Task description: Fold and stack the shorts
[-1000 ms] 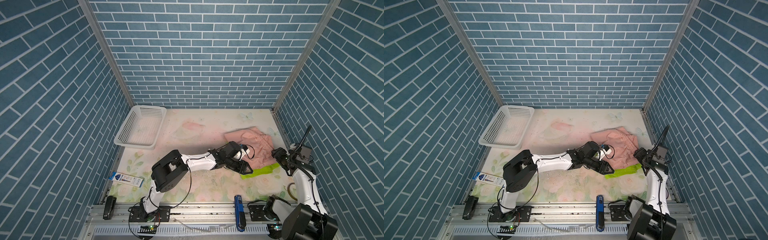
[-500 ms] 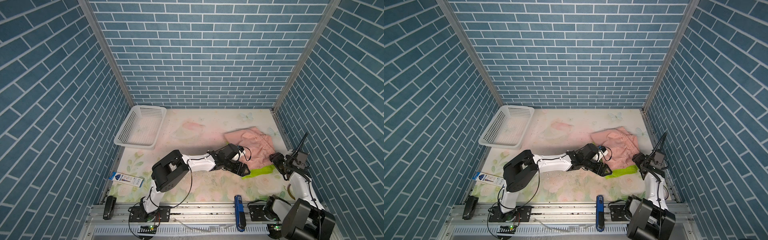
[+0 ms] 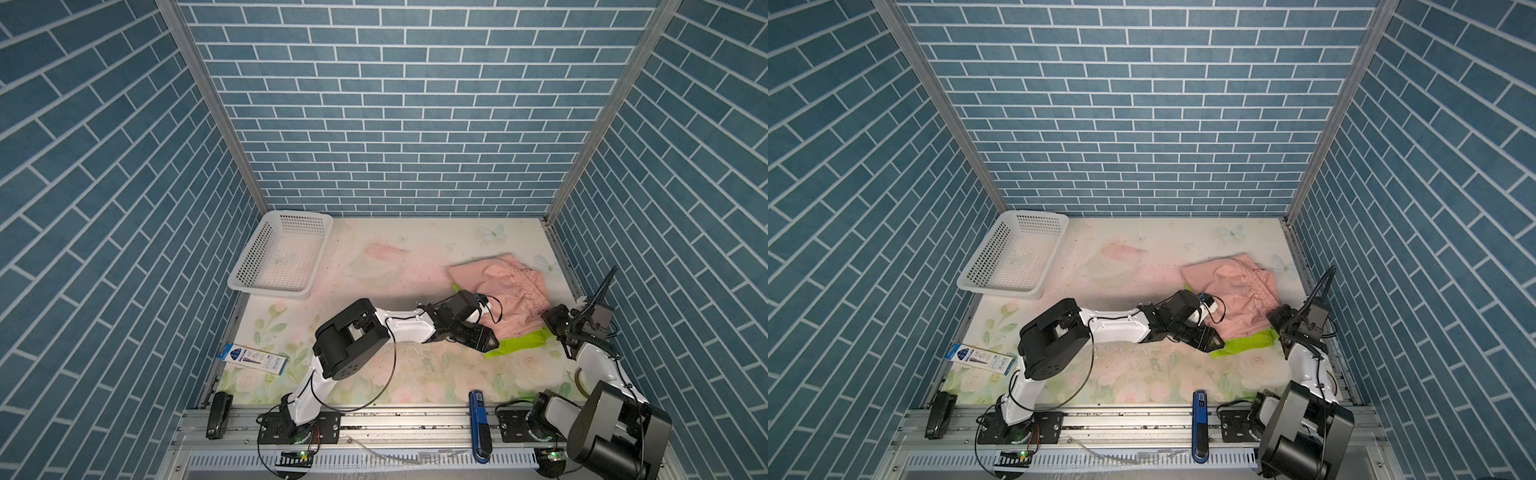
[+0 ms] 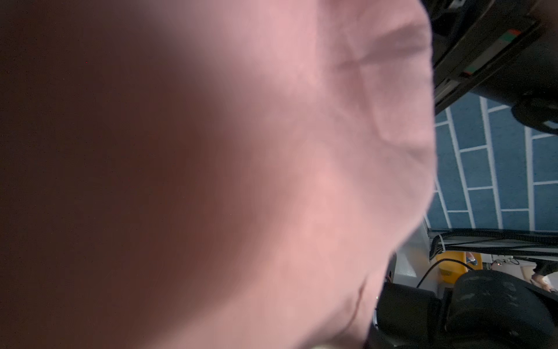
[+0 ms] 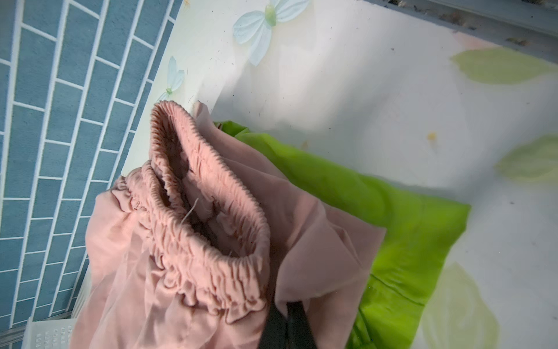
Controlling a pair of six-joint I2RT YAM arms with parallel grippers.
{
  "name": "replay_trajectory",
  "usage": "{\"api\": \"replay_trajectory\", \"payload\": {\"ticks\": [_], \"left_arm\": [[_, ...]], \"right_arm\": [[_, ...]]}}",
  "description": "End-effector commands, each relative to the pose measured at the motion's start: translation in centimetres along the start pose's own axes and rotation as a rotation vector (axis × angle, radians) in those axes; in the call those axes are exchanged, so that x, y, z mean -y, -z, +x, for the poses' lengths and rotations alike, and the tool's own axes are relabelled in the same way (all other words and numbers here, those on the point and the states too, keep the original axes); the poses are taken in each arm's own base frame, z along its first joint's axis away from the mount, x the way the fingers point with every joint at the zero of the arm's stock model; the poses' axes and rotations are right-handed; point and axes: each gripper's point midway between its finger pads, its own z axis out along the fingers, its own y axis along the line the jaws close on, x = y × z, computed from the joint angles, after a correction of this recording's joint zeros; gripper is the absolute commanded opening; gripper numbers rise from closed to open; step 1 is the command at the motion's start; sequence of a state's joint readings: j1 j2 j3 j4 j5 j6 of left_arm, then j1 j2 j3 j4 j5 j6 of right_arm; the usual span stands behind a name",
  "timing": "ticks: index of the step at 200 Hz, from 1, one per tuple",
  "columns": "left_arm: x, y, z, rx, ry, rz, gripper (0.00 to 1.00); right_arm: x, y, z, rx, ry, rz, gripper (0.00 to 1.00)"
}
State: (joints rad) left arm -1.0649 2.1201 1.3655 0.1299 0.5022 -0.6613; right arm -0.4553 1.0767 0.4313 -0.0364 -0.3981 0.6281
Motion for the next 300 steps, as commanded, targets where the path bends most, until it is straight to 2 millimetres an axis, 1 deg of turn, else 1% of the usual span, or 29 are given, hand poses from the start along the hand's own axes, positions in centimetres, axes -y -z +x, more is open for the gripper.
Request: {"api": "replay_trajectory", "payload": {"ticks": [1, 15, 28, 40, 44, 63, 87, 116, 121, 129, 136, 147, 160, 166, 175, 176, 178, 179, 182, 194, 208, 216, 226, 233, 242, 250, 266, 283, 300], "left_arm": [[0.4, 0.1, -2.1, 0.050, -0.006, 0.030, 0.45], [0.3, 0.4, -2.6, 0.064, 0.001, 0.034, 0.36], [0.1, 0.5, -3.0, 0.070, 0.004, 0.032, 0.22], [0.3, 0.8, -3.2, 0.070, -0.002, 0.037, 0.08], [0.5, 0.9, -3.2, 0.068, -0.005, 0.041, 0.00], [1.5, 1.5, -3.1, 0.036, -0.002, 0.051, 0.00], [2.7, 2.6, -2.2, -0.014, 0.025, 0.064, 0.00], [3.6, 3.0, 0.1, -0.088, 0.039, 0.064, 0.00], [3.6, 2.9, 0.7, -0.104, 0.041, 0.057, 0.07], [3.6, 2.6, 1.4, -0.122, 0.042, 0.051, 0.12], [3.7, 2.5, 2.0, -0.136, 0.042, 0.049, 0.18], [3.8, 2.4, 2.7, -0.154, 0.048, 0.048, 0.38], [4.2, 2.8, 2.9, -0.163, 0.047, 0.056, 0.46], [4.6, 3.2, 2.7, -0.161, 0.042, 0.059, 0.53], [5.1, 4.0, 2.5, -0.151, 0.025, 0.054, 0.71], [5.2, 4.1, 2.4, -0.150, 0.023, 0.052, 0.75], [5.2, 4.3, 2.3, -0.147, 0.017, 0.049, 0.90], [5.3, 4.4, 2.3, -0.146, 0.015, 0.047, 0.95], [5.5, 4.7, 2.1, -0.140, 0.009, 0.042, 0.99], [6.2, 6.1, 1.7, -0.126, -0.024, 0.024, 1.00], [6.5, 8.1, 0.9, -0.094, -0.061, -0.031, 1.00], [6.2, 9.5, 0.3, -0.068, -0.076, -0.069, 1.00], [5.5, 11.2, -0.4, -0.033, -0.077, -0.113, 1.00], [4.6, 12.5, -1.0, -0.007, -0.066, -0.139, 1.00], [3.2, 14.3, -1.7, 0.030, -0.048, -0.175, 1.00], [1.5, 16.0, -2.2, 0.060, -0.028, -0.223, 1.00], [-2.1, 19.3, -2.4, 0.118, 0.022, -0.326, 1.00], [-5.0, 22.6, -2.3, 0.185, 0.078, -0.387, 1.00], [-6.9, 25.1, -2.0, 0.243, 0.121, -0.429, 1.00]], "right_arm": [[-1.4, 0.9, -1.1, 0.018, 0.047, -0.026, 0.00], [-1.4, 1.5, -1.2, 0.012, 0.073, -0.008, 0.00], [-1.6, 2.0, -1.3, 0.008, 0.091, 0.009, 0.00], [-1.7, 2.7, -1.5, 0.004, 0.109, 0.029, 0.00], [-1.7, 2.9, -1.6, 0.004, 0.116, 0.041, 0.00], [-1.8, 3.7, -2.2, 0.008, 0.140, 0.076, 0.00], [-1.7, 4.2, -2.8, 0.007, 0.148, 0.111, 0.00], [-1.5, 4.1, -3.0, -0.020, 0.156, 0.140, 0.00], [-1.4, 4.0, -2.8, -0.031, 0.154, 0.146, 0.01], [-1.2, 4.1, -2.7, -0.041, 0.150, 0.156, 0.19], [-1.3, 4.2, -2.7, -0.047, 0.149, 0.158, 0.29], [-1.5, 4.9, -2.9, -0.031, 0.157, 0.163, 0.38], [-2.0, 6.1, -3.6, 0.008, 0.181, 0.169, 0.47], [-2.3, 6.8, -4.1, 0.031, 0.194, 0.177, 0.49], [-2.9, 7.8, -4.7, 0.054, 0.217, 0.186, 0.50], [-3.0, 7.9, -4.8, 0.057, 0.220, 0.186, 0.50], [-3.1, 8.2, -4.9, 0.061, 0.224, 0.187, 0.50], [-3.2, 8.2, -5.0, 0.063, 0.226, 0.186, 0.50], [-3.5, 8.5, -5.2, 0.071, 0.234, 0.182, 0.50], [-5.3, 9.3, -5.5, 0.083, 0.265, 0.123, 0.51], [-9.0, 9.2, -4.8, 0.056, 0.328, -0.008, 0.51], [-11.2, 8.6, -3.6, 0.006, 0.378, -0.082, 0.52], [-13.9, 7.5, -1.4, -0.081, 0.450, -0.134, 0.53], [-15.3, 6.6, 0.2, -0.144, 0.502, -0.147, 0.53], [-16.3, 5.3, 2.2, -0.217, 0.562, -0.141, 0.54], [-16.5, 4.3, 3.5, -0.266, 0.602, -0.109, 0.55], [-15.6, 2.5, 5.2, -0.326, 0.637, -0.032, 0.56], [-13.3, 0.5, 6.0, -0.369, 0.642, 0.073, 0.56], [-11.0, -1.5, 7.0, -0.426, 0.644, 0.157, 0.56]]}}
